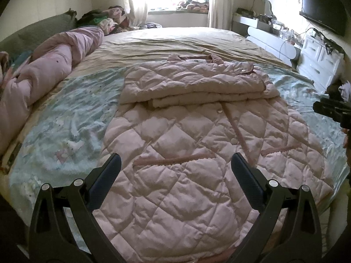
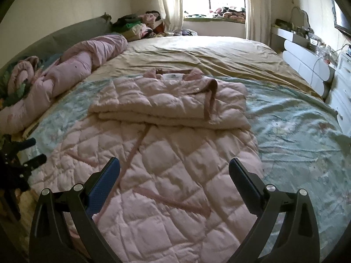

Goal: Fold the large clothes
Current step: 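Move both grippers back to the ribbed edge of the pink quilt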

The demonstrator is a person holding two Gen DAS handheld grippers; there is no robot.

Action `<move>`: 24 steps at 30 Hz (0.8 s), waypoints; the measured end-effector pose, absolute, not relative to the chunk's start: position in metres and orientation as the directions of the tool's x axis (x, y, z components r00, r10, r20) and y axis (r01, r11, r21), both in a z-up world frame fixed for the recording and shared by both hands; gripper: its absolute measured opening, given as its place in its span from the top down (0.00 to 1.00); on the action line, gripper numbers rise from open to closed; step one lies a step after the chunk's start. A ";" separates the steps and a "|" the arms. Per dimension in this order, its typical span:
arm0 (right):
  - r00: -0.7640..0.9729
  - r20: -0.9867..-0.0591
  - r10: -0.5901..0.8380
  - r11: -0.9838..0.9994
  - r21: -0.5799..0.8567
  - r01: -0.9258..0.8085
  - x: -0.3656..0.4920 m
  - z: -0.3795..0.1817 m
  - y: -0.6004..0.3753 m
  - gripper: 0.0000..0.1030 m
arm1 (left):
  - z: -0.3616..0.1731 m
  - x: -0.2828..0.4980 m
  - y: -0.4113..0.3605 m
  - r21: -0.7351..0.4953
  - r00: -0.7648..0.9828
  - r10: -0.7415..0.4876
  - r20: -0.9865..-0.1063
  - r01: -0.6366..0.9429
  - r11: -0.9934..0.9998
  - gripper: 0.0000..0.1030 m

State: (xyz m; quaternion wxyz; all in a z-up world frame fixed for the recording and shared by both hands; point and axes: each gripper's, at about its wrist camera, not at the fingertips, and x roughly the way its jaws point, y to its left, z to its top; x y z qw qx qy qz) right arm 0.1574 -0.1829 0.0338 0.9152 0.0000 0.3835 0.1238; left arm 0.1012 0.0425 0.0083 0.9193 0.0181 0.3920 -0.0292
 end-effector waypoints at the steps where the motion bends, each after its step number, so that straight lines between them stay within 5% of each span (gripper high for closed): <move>1: 0.674 -0.704 0.223 0.970 0.093 -0.223 0.156 0.032 -0.184 0.04 | 0.007 0.100 0.043 0.010 0.691 -0.037 -0.722 0.065 0.998 0.09; 24: 0.588 -0.789 0.175 0.982 0.096 -0.163 0.138 -0.021 -0.214 0.04 | -0.028 0.081 0.073 0.047 0.642 0.041 -0.765 -0.007 0.999 0.09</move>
